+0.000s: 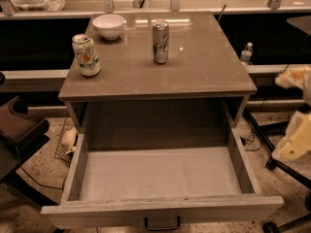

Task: Close top drawer

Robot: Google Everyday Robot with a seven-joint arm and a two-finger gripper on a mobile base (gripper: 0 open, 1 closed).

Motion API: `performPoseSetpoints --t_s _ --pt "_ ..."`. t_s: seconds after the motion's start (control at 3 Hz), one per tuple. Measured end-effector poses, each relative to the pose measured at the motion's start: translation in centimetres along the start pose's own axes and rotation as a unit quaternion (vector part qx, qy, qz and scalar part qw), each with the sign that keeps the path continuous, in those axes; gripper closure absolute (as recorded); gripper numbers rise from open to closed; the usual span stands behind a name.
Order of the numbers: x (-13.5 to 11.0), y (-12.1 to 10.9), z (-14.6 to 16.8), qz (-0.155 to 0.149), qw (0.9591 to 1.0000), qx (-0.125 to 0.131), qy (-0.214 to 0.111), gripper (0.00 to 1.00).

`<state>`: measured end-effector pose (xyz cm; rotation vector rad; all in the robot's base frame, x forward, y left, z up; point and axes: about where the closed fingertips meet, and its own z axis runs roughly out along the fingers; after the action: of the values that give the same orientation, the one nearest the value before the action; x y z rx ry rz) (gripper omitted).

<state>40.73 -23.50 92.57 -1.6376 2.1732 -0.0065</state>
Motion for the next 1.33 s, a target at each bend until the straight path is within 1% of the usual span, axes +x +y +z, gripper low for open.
performPoseSetpoints --t_s 0.33,0.67,1.0,1.33 --pt "3.8 3.7 4.2 0.014 0.9989 -0.001 -0.045 0.38" --pt "7.6 8.3 9.3 0.032 0.9964 -0.013 -0.077 0.61" --pt "11.2 15.6 15.4 0.047 0.9923 -0.05 -0.103 0.93" --pt "12.9 19.8 17.9 0.04 0.9899 -0.076 -0.113 1.0"
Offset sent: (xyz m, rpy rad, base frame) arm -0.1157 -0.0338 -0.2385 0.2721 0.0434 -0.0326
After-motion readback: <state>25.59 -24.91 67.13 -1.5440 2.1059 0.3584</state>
